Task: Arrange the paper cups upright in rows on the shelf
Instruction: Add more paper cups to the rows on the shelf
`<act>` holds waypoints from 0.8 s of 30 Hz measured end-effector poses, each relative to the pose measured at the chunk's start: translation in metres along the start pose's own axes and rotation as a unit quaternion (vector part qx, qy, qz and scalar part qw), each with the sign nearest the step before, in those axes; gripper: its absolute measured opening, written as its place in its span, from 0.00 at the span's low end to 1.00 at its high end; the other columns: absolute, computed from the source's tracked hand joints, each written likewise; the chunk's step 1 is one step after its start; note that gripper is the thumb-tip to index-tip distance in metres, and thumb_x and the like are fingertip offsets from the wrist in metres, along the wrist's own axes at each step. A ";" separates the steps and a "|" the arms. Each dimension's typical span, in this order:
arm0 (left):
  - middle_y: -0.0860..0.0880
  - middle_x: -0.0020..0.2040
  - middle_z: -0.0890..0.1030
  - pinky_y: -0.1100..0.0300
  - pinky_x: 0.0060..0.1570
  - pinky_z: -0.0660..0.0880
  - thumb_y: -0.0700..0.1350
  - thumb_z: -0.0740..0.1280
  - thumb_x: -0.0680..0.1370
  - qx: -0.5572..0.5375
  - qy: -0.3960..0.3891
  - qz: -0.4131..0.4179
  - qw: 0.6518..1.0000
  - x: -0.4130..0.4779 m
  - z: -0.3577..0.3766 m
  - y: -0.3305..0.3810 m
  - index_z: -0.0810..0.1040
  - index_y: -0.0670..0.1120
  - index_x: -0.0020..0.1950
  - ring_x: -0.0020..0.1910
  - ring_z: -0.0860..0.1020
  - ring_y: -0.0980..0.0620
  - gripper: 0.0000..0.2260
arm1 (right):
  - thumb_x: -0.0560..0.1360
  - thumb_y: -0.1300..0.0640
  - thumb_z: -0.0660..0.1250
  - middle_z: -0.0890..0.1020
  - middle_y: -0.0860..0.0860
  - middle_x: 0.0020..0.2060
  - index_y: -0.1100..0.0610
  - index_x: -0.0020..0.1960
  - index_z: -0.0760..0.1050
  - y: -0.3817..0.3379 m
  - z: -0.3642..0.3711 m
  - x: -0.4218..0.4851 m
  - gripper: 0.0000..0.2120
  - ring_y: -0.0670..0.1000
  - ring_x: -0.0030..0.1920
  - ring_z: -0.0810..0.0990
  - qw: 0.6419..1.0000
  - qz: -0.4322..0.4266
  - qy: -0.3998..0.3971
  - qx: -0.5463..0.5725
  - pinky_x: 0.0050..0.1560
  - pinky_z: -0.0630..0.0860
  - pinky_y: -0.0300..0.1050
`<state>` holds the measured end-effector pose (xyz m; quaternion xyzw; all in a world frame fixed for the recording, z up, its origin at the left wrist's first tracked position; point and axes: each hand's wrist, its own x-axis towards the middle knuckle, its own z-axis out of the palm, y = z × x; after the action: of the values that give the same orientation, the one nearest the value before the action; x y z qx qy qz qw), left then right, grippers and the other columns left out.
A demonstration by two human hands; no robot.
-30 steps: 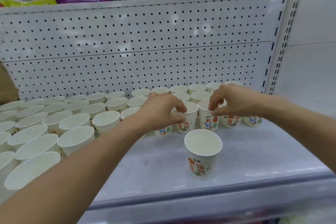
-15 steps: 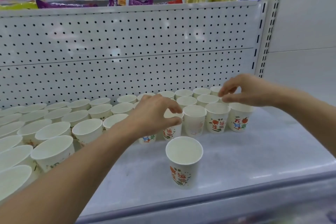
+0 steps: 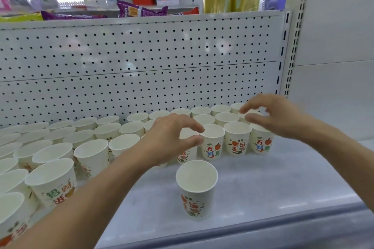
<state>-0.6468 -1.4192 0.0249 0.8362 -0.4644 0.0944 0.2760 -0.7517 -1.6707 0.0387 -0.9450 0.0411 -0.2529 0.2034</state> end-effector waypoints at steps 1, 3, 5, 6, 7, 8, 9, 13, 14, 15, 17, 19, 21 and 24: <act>0.62 0.56 0.80 0.52 0.67 0.66 0.55 0.70 0.75 -0.003 0.000 -0.001 1.000 -0.001 0.001 0.000 0.81 0.58 0.55 0.61 0.72 0.61 0.10 | 0.76 0.55 0.69 0.79 0.42 0.52 0.45 0.50 0.79 0.004 -0.007 0.001 0.06 0.44 0.54 0.74 1.000 0.018 0.003 -0.011 0.53 0.69 0.43; 0.62 0.56 0.80 0.51 0.67 0.66 0.54 0.69 0.75 -0.008 -0.002 0.002 1.000 0.000 0.002 0.003 0.81 0.58 0.55 0.60 0.72 0.61 0.09 | 0.75 0.54 0.70 0.78 0.44 0.54 0.46 0.52 0.79 0.012 -0.018 0.000 0.07 0.45 0.54 0.74 0.997 0.049 -0.030 -0.049 0.52 0.67 0.41; 0.61 0.57 0.80 0.53 0.67 0.66 0.54 0.69 0.76 -0.014 -0.004 0.001 1.000 0.002 0.003 0.008 0.81 0.57 0.55 0.60 0.72 0.62 0.09 | 0.73 0.52 0.72 0.76 0.44 0.56 0.46 0.52 0.79 0.015 -0.021 -0.006 0.09 0.46 0.56 0.73 0.989 0.071 -0.095 -0.085 0.54 0.68 0.42; 0.60 0.57 0.80 0.56 0.66 0.66 0.54 0.69 0.76 -0.013 -0.007 -0.002 1.000 0.003 0.004 0.011 0.81 0.57 0.56 0.59 0.72 0.63 0.09 | 0.72 0.50 0.73 0.75 0.43 0.56 0.45 0.51 0.79 0.015 -0.019 -0.009 0.09 0.47 0.57 0.72 0.984 0.079 -0.122 -0.099 0.57 0.69 0.44; 0.60 0.58 0.80 0.59 0.65 0.66 0.54 0.69 0.76 -0.010 -0.012 -0.006 1.000 0.004 0.005 0.014 0.81 0.57 0.56 0.59 0.72 0.64 0.10 | 0.71 0.49 0.73 0.75 0.43 0.55 0.43 0.49 0.78 0.017 -0.015 -0.011 0.09 0.47 0.58 0.72 0.981 0.084 -0.135 -0.112 0.59 0.70 0.47; 0.60 0.58 0.80 0.60 0.64 0.66 0.54 0.69 0.76 -0.006 -0.016 -0.009 1.000 0.005 0.005 0.016 0.81 0.57 0.56 0.59 0.72 0.64 0.10 | 0.70 0.48 0.73 0.75 0.43 0.55 0.42 0.47 0.77 0.019 -0.011 -0.013 0.08 0.47 0.58 0.72 0.979 0.086 -0.138 -0.127 0.60 0.71 0.48; 0.60 0.58 0.80 0.60 0.64 0.67 0.54 0.69 0.76 -0.004 -0.021 -0.011 1.000 0.005 0.005 0.017 0.81 0.57 0.56 0.59 0.72 0.64 0.10 | 0.70 0.49 0.73 0.75 0.44 0.54 0.41 0.44 0.76 0.020 -0.008 -0.013 0.06 0.48 0.57 0.72 0.977 0.086 -0.132 -0.142 0.60 0.73 0.49; 0.61 0.57 0.80 0.57 0.64 0.69 0.54 0.70 0.75 -0.014 -0.022 -0.018 0.999 0.005 0.003 0.018 0.82 0.57 0.55 0.59 0.73 0.62 0.09 | 0.73 0.51 0.69 0.76 0.44 0.53 0.41 0.40 0.74 0.025 -0.004 -0.015 0.07 0.47 0.54 0.74 0.975 0.075 -0.106 -0.182 0.55 0.75 0.49; 0.62 0.56 0.80 0.57 0.64 0.69 0.54 0.70 0.75 -0.015 -0.021 -0.020 0.999 0.006 0.003 0.017 0.82 0.57 0.55 0.59 0.73 0.62 0.09 | 0.73 0.52 0.69 0.76 0.43 0.52 0.41 0.40 0.74 0.026 -0.005 -0.016 0.07 0.46 0.54 0.73 0.975 0.071 -0.105 -0.182 0.55 0.75 0.48; 0.62 0.56 0.80 0.58 0.64 0.69 0.54 0.70 0.75 -0.015 -0.020 -0.020 0.999 0.006 0.002 0.017 0.82 0.57 0.55 0.59 0.73 0.63 0.09 | 0.74 0.52 0.69 0.76 0.41 0.51 0.41 0.41 0.74 0.026 -0.006 -0.017 0.07 0.45 0.54 0.73 0.975 0.067 -0.107 -0.181 0.55 0.74 0.48; 0.62 0.56 0.80 0.59 0.63 0.69 0.54 0.70 0.75 -0.018 -0.019 -0.020 0.999 0.006 0.002 0.018 0.82 0.57 0.55 0.59 0.73 0.63 0.09 | 0.74 0.53 0.69 0.77 0.39 0.48 0.41 0.40 0.74 0.027 -0.007 -0.018 0.08 0.44 0.53 0.73 0.978 0.057 -0.106 -0.170 0.55 0.75 0.48; 0.62 0.57 0.80 0.62 0.60 0.68 0.54 0.70 0.75 -0.021 -0.018 -0.022 0.999 0.006 0.001 0.018 0.82 0.57 0.55 0.59 0.73 0.63 0.09 | 0.73 0.54 0.70 0.78 0.38 0.45 0.41 0.38 0.75 0.026 -0.009 -0.019 0.10 0.43 0.51 0.74 0.981 0.056 -0.103 -0.153 0.53 0.76 0.49; 0.61 0.57 0.80 0.63 0.59 0.68 0.54 0.70 0.75 -0.025 -0.020 -0.024 0.999 0.005 0.001 0.018 0.82 0.57 0.55 0.59 0.73 0.63 0.09 | 0.73 0.55 0.70 0.79 0.39 0.43 0.41 0.37 0.75 0.024 -0.009 -0.018 0.11 0.42 0.49 0.75 0.984 0.057 -0.103 -0.133 0.51 0.77 0.49; 0.61 0.57 0.80 0.63 0.58 0.68 0.54 0.70 0.75 -0.033 -0.021 -0.031 0.999 0.004 -0.001 0.018 0.81 0.58 0.55 0.59 0.73 0.63 0.09 | 0.73 0.57 0.71 0.78 0.39 0.42 0.42 0.38 0.77 0.021 -0.009 -0.018 0.10 0.40 0.49 0.75 0.987 0.059 -0.099 -0.112 0.51 0.77 0.47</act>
<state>-0.6596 -1.4287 0.0343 0.8421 -0.4472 0.0530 0.2967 -0.7712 -1.6897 0.0293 -0.9780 0.1047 -0.1398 0.1138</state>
